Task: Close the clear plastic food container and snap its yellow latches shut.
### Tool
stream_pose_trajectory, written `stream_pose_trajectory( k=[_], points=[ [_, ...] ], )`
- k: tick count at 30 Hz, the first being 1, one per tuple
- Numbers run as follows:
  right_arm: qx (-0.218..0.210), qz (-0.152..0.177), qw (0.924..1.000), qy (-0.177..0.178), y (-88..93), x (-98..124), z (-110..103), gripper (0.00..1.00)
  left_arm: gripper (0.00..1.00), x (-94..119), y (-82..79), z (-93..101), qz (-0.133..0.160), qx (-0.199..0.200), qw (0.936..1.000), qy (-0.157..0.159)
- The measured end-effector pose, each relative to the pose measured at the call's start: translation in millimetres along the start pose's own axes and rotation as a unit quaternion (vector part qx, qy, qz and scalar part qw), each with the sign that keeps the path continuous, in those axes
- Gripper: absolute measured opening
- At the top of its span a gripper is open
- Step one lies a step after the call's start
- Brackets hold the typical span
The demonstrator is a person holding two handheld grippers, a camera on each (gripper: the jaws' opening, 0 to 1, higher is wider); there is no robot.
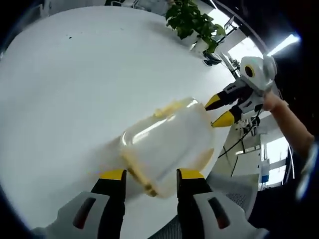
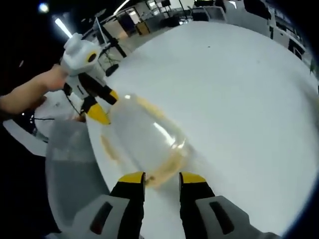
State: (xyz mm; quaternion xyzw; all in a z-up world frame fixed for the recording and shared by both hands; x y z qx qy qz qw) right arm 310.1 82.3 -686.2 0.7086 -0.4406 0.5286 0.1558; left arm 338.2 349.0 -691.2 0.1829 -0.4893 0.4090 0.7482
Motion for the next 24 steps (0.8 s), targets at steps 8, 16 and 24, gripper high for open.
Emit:
stream_pose_trajectory(
  k=[8,16,24],
  points=[
    [-0.032,-0.003,0.9991,-0.028,0.3,-8.5,-0.7,0.28,0.38,-1.7,0.8,-0.2,0.001,0.007,1.0,0.007],
    [-0.017,-0.016,0.9996,-0.015,-5.5,-5.2,-2.6,0.26,0.38,-4.9,2.3,-5.4,0.008,0.033,0.9989,0.032],
    [-0.038,-0.018,0.9984,-0.037,-5.3,-9.1,1.6,0.26,0.36,-8.6,1.0,-6.2,0.006,0.041,0.9978,0.052]
  ],
)
Point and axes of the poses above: the point that each gripper's makers call its tool centre point, and the gripper's own axes: x roughly backward along the fingers, z roughly to its right, y roughly out of its underside, the point moved 10 cm from there along x, roughly backward along the fingers, and after that the axes turned 13 degrees about -z, right-handed, at the moved point
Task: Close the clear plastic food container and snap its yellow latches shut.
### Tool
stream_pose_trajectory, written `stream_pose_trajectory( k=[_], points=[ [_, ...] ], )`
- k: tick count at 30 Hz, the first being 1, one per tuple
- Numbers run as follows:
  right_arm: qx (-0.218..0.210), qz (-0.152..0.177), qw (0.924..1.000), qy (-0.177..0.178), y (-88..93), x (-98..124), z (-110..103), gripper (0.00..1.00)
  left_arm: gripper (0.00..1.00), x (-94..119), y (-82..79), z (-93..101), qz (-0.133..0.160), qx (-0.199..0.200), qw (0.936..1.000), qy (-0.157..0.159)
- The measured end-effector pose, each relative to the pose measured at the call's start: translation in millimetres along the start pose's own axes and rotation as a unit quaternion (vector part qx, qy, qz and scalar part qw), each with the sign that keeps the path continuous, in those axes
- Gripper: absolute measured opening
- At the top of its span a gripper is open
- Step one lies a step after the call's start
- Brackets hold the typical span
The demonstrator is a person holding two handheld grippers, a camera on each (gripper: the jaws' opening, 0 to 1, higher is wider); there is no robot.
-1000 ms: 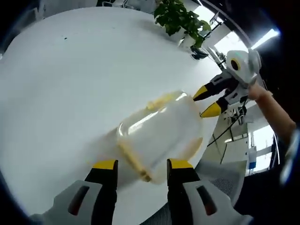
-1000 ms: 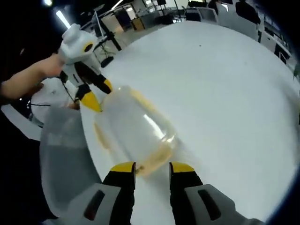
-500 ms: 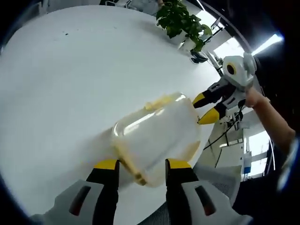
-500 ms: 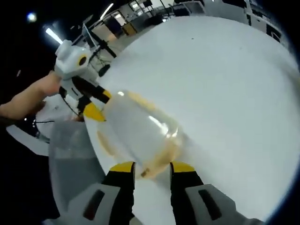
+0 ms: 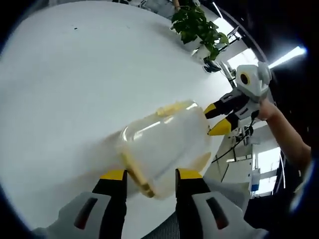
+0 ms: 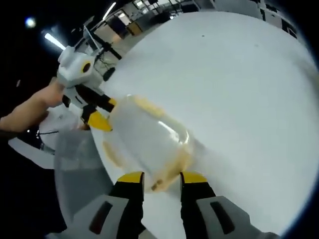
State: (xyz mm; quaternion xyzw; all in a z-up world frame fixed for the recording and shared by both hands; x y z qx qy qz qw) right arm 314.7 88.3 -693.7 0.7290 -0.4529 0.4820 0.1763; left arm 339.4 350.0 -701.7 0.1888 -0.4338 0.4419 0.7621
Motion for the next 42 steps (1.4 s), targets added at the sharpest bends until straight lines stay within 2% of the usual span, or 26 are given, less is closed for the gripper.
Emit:
stream_pose_trajectory(
  k=[2,3,4,5,8,10,11,12,13,15,21,27,31,38,42],
  points=[
    [-0.013,0.0,0.9999,-0.007,-1.0,-1,0,0.26,0.36,3,3.3,-4.3,0.001,-0.005,1.0,-0.008],
    [-0.003,0.026,0.9993,-0.026,-8.4,-4,-2,0.25,0.36,3,4.3,-4.1,0.002,-0.004,1.0,-0.008],
    [-0.036,0.014,0.9993,-0.005,-6.7,-4,-1,0.25,0.35,4,5.2,-5.5,0.002,-0.004,1.0,-0.008],
    [-0.024,0.0,0.9996,-0.012,-9.7,-4,1,0.24,0.35,3,4.6,-7.3,0.002,-0.004,1.0,-0.004],
    [-0.018,-0.001,0.9998,-0.013,-2.0,-3,-2,0.24,0.34,3,4.5,-8.6,0.0,-0.005,1.0,0.0],
    [-0.022,-0.005,0.9996,-0.015,-3.1,-3,-2,0.23,0.33,1,3.1,-9.8,0.012,0.0,0.9999,-0.001],
    [-0.022,-0.009,0.9996,-0.014,-4.5,-3,-3,0.23,0.33,-1,0.3,-5.0,0.013,0.019,0.9997,-0.002],
    [-0.019,-0.016,0.9996,-0.011,-6.6,-2,-5,0.23,0.33,-1,-3.1,-1.2,0.006,-0.004,0.9999,-0.009],
    [-0.018,-0.019,0.9996,-0.009,-7.7,-2,-6,0.23,0.32,-1,-1.5,2.1,0.009,0.012,0.9999,-0.006],
    [-0.021,-0.024,0.9994,-0.014,-7.8,-2,-3,0.23,0.33,-1,0.4,4.4,0.015,0.006,0.9999,-0.004],
    [-0.031,0.001,0.9995,-0.005,-0.5,-2,-3,0.23,0.34,-4,-0.2,8.7,0.021,0.012,0.9997,-0.003],
    [-0.04,0.017,0.9988,0.022,3.0,-2,-12,0.22,0.35,-6,4.9,15.0,0.023,0.018,0.9995,-0.014],
    [-0.044,0.018,0.9987,0.02,1.7,-2,-9,0.22,0.35,-7,7.3,15.7,0.023,0.024,0.9994,-0.013],
    [-0.04,0.002,0.9989,0.025,-2.5,-2,-11,0.23,0.36,-8,12.5,20.3,0.034,0.034,0.9986,-0.021],
    [-0.046,0.009,0.9986,0.026,-0.7,-2,-12,0.24,0.37,-7,15.5,21.8,0.035,0.04,0.9982,-0.028]
  ],
)
Point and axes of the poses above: the point that each gripper's makers call its tool centre point, and the gripper's own axes: x roughly backward along the fingers, z roughly to its right, y roughly out of its underside, the point moved 10 cm from there along x, roughly backward along the fingers, and after that the axes turned 13 degrees about -z, right-handed, at the moved point
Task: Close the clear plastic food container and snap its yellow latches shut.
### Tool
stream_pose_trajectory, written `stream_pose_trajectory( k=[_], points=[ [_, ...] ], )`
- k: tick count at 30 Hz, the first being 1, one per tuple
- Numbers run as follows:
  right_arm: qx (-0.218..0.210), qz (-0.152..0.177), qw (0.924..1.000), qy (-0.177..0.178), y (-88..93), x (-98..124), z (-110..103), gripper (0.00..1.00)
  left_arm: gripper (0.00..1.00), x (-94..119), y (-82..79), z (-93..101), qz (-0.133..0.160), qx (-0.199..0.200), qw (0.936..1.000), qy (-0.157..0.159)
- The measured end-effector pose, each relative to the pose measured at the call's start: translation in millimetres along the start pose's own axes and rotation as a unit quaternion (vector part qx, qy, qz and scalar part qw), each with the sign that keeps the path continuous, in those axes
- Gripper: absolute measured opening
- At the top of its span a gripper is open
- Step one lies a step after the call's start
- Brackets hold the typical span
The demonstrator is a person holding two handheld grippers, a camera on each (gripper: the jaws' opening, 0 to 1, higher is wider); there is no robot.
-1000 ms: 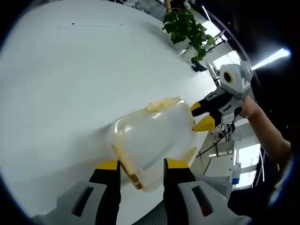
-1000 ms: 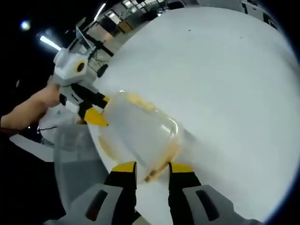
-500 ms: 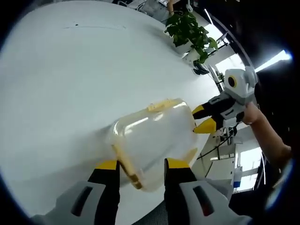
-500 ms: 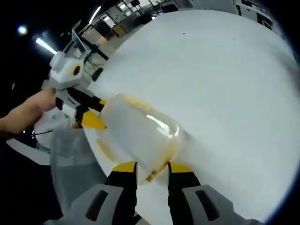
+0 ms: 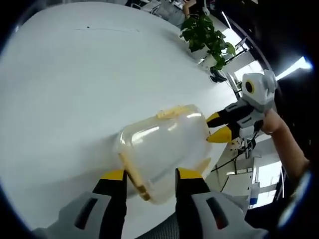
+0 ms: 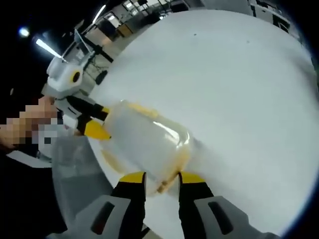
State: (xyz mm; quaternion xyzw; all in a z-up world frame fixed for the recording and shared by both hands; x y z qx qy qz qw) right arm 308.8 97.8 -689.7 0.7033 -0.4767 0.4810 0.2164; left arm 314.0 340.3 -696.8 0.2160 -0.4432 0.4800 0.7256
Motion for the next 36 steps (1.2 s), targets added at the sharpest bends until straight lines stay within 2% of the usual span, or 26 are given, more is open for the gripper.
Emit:
stream_pose_trajectory(
  k=[5,11,13,15,18,21,23,24,26,30,33,36],
  points=[
    [0.008,0.024,0.9996,0.01,5.8,0,-4,0.24,0.38,1,3.5,-2.8,0.004,0.009,1.0,0.003],
    [-0.004,0.036,0.9993,0.01,8.4,-2,-7,0.25,0.39,2,5.2,-3.0,0.0,0.017,0.9999,0.003],
    [-0.006,0.039,0.9992,0.007,8.7,-3,-8,0.25,0.41,3,5.4,-3.9,0.001,0.014,0.9999,-0.004],
    [-0.007,0.041,0.9991,0.005,9.8,-2,-9,0.25,0.46,5,5.5,-5.6,0.007,0.007,0.9995,-0.028],
    [-0.007,0.042,0.9991,0.004,9.6,-2,-9,0.26,0.48,6,6.2,-6.2,0.005,0.007,0.9995,-0.03],
    [0.011,0.04,0.999,0.019,8.3,-1,-11,0.26,0.47,13,5.5,-6.5,0.013,-0.01,0.9986,-0.05],
    [0.046,0.043,0.997,0.045,6.1,2,-11,0.26,0.47,16,4.5,-7.3,0.021,-0.022,0.9978,-0.059],
    [0.057,0.044,0.9961,0.052,5.6,3,-12,0.26,0.47,16,4.3,-7.7,0.017,-0.053,0.9962,-0.068],
    [0.074,0.035,0.9951,0.056,6.2,4,-14,0.25,0.47,19,4.8,-4.7,0.01,-0.065,0.9946,-0.08],
    [0.086,0.037,0.9935,0.064,3.3,10,-14,0.25,0.47,25,-2.8,0.1,0.021,-0.108,0.989,-0.099],
    [0.089,0.045,0.9932,0.061,-0.1,14,-13,0.25,0.46,26,-5.6,1.8,0.016,-0.126,0.986,-0.109],
    [0.087,0.056,0.9929,0.06,-3.7,17,-13,0.25,0.46,29,-7.2,4.2,0.014,-0.165,0.9774,-0.131]
  ],
)
Point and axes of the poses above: the point that each gripper's makers call its tool centre point, and the gripper's own axes: x roughly backward along the fingers, z roughly to its right, y roughly out of its underside, the point moved 10 cm from there along x, roughly backward along the fingers, and after that the axes turned 13 degrees about -z, right-handed, at the moved point
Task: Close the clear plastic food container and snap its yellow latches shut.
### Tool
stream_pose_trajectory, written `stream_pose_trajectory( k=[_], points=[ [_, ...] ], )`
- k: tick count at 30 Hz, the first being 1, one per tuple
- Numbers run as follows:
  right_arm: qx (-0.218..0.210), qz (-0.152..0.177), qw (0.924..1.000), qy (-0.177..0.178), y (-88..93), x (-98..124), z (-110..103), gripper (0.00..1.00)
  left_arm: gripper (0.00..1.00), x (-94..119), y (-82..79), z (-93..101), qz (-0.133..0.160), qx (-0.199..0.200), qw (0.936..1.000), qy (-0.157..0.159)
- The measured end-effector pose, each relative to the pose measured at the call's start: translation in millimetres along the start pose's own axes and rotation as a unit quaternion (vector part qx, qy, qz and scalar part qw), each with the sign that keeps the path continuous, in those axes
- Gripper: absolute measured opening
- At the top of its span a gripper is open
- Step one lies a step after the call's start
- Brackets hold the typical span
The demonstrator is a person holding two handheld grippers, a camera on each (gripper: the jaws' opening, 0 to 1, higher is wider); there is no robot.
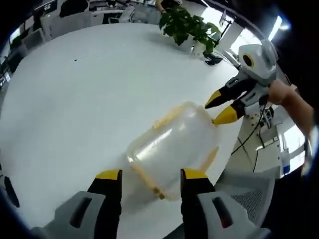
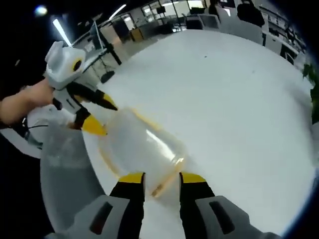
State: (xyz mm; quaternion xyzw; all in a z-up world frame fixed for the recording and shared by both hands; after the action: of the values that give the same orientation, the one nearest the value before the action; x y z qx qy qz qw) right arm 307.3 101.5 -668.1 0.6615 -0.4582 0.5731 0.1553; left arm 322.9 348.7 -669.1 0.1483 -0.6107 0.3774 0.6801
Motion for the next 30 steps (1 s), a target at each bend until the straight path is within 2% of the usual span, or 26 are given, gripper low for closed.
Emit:
stream_pose_trajectory(
  k=[3,4,6,8,10,14,16,20,22,27,30],
  points=[
    [0.012,0.003,0.9999,0.004,-2.6,2,-1,0.25,0.46,3,-1.4,0.8,0.007,-0.043,0.9989,-0.019],
    [0.021,0.005,0.9998,0.005,-3.9,4,-2,0.25,0.46,4,-1.1,1.6,0.004,-0.043,0.9988,-0.023],
    [0.041,0.005,0.9991,0.007,-6.6,6,-2,0.25,0.46,7,-4.9,5.0,0.021,-0.084,0.9959,-0.024],
    [0.071,0.004,0.9974,0.013,-9.0,9,-4,0.25,0.46,10,-6.3,7.1,0.023,-0.103,0.9937,-0.037],
    [0.089,0.004,0.9959,0.016,-10.7,11,-6,0.25,0.46,10,-10.1,11.1,0.04,-0.141,0.9887,-0.029],
    [0.102,0.016,0.9947,-0.004,-16.8,18,-11,0.25,0.43,14,-11.9,16.5,0.045,-0.162,0.9855,-0.026],
    [0.136,0.011,0.9905,0.011,-20.5,18,-9,0.24,0.43,15,-15.8,19.3,0.059,-0.175,0.9826,-0.019],
    [0.151,0.004,0.9884,0.017,-21.9,15,-8,0.23,0.42,18,-24.3,24.2,0.073,-0.194,0.978,-0.022],
    [0.161,-0.001,0.9868,0.009,-22.0,11,-10,0.23,0.42,18,-26.7,26.2,0.072,-0.202,0.9766,-0.017],
    [0.214,-0.018,0.9764,0.022,-23.4,4,-19,0.22,0.4,14,-23.3,28.9,0.053,-0.242,0.9685,-0.025],
    [0.23,-0.021,0.9725,0.026,-24.3,2,-23,0.21,0.38,12,-22.1,27.9,0.05,-0.248,0.9672,-0.022]
  ],
)
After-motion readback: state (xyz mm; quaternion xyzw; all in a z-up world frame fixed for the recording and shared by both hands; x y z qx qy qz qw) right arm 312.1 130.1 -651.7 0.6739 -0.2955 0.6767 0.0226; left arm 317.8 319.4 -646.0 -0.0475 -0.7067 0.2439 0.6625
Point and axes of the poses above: the point that each gripper's makers call its tool centre point, and the gripper's own axes: x roughly backward along the fingers, z roughly to its right, y roughly out of its underside, the point moved 10 cm from there along x, roughly backward along the fingers, and after that the axes turned 13 degrees about -z, right-handed, at the moved point
